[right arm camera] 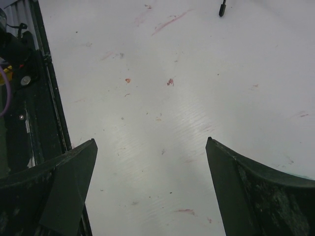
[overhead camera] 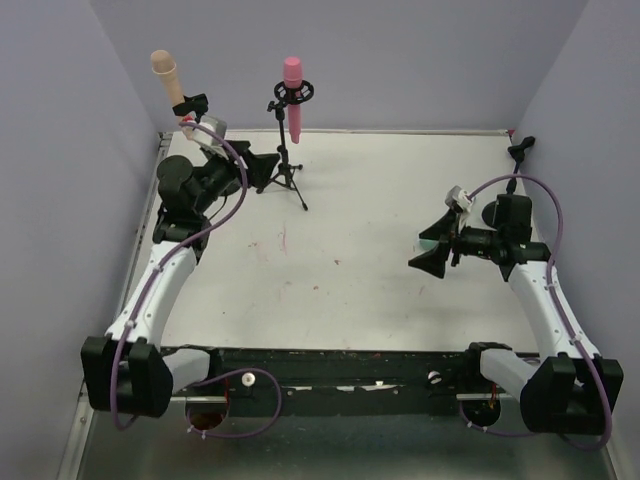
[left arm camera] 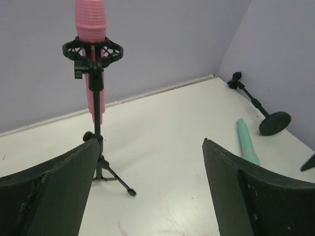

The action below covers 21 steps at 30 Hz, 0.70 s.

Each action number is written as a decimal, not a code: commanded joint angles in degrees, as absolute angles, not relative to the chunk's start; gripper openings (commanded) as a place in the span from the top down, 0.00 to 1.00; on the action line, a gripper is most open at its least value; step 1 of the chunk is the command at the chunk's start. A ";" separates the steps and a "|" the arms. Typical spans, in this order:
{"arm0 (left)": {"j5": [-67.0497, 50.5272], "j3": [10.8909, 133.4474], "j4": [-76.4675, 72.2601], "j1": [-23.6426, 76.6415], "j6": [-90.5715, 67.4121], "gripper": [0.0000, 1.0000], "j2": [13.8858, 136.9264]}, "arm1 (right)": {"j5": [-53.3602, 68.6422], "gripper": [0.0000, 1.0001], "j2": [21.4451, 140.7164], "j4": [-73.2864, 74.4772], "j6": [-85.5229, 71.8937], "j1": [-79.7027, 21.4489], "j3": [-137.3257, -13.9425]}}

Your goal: Attach the microphones to the stand

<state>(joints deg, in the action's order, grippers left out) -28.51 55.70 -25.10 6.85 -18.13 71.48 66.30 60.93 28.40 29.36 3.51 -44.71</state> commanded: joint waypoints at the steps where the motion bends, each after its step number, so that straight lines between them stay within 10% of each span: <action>1: -29.35 55.73 -2.74 6.50 -19.17 0.03 59.62 | 62.50 0.00 60.82 31.19 29.09 4.13 -48.59; 10: -31.55 42.82 4.66 6.50 -17.84 0.02 37.90 | 48.89 0.00 64.86 49.74 24.28 4.04 -70.91; 21: -31.73 37.00 7.38 8.61 -17.49 0.02 28.04 | 14.09 0.00 64.76 36.75 0.99 10.80 -71.28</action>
<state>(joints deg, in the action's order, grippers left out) -30.37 36.71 6.55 7.46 -18.28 30.09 32.80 62.08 42.26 12.23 7.05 -72.18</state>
